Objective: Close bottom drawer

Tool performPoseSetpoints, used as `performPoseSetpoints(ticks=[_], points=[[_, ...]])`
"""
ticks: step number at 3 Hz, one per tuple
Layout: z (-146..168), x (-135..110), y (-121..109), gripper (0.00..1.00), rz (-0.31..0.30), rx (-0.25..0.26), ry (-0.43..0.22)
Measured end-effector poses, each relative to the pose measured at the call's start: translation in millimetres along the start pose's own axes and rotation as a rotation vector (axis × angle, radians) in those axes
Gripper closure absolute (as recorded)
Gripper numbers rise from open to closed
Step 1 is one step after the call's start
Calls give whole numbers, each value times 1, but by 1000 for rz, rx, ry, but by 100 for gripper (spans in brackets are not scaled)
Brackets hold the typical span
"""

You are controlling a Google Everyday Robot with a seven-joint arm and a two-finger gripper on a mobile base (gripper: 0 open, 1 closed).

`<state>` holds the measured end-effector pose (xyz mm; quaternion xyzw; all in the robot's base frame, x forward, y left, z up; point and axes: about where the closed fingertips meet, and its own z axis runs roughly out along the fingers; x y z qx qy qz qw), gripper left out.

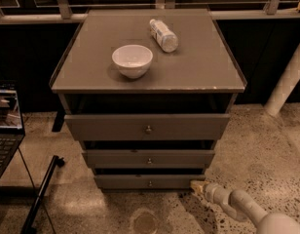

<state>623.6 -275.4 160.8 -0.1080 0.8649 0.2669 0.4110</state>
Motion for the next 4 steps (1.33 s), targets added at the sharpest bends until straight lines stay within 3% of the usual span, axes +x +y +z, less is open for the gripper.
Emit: performPoseSetpoints(ticks=[3, 4], points=[[-5, -3, -4, 100, 5, 33, -31], [-21, 4, 0, 100, 56, 92, -86]])
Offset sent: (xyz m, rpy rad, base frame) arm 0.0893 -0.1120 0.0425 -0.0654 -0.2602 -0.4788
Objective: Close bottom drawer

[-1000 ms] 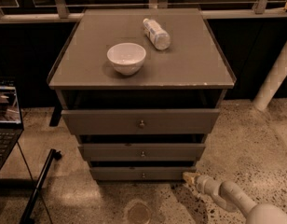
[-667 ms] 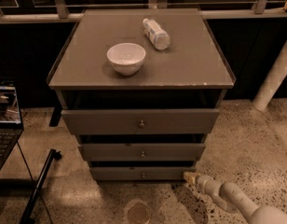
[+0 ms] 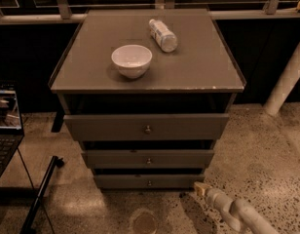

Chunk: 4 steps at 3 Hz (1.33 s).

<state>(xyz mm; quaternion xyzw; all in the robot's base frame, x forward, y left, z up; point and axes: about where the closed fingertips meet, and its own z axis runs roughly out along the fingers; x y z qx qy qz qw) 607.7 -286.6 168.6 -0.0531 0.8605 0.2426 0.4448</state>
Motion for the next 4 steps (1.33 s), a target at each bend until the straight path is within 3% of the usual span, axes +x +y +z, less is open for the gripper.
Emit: performPoseSetpoints(ticks=[1, 2, 4], points=[[-16, 25, 5, 100, 97, 89, -85], [-18, 7, 5, 82, 125, 100, -136], [-17, 9, 6, 34, 124, 99, -132]])
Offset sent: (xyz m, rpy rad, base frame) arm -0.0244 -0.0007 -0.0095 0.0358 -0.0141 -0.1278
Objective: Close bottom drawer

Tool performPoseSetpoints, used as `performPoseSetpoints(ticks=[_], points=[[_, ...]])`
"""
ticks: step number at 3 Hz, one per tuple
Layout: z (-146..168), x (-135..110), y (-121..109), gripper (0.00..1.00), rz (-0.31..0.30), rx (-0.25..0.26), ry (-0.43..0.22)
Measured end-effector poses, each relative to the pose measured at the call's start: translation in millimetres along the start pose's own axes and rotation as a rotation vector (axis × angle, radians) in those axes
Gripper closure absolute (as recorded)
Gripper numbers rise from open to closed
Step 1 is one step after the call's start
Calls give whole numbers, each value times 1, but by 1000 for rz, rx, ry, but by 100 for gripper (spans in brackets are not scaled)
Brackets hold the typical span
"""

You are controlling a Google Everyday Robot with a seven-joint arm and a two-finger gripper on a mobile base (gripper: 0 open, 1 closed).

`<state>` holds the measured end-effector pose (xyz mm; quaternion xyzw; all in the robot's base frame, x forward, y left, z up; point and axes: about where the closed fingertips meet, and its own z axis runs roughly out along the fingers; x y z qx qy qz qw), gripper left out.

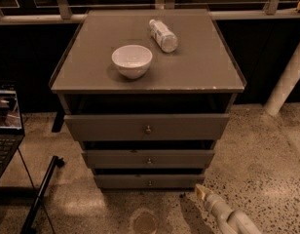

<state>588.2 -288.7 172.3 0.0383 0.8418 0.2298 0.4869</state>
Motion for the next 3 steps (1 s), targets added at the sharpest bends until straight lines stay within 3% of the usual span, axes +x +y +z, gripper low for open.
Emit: performPoseSetpoints(ticks=[1, 2, 3], points=[[0, 0, 0, 12, 0, 0, 0], [0, 0, 0, 0, 0, 0, 0], [0, 0, 0, 0, 0, 0, 0]])
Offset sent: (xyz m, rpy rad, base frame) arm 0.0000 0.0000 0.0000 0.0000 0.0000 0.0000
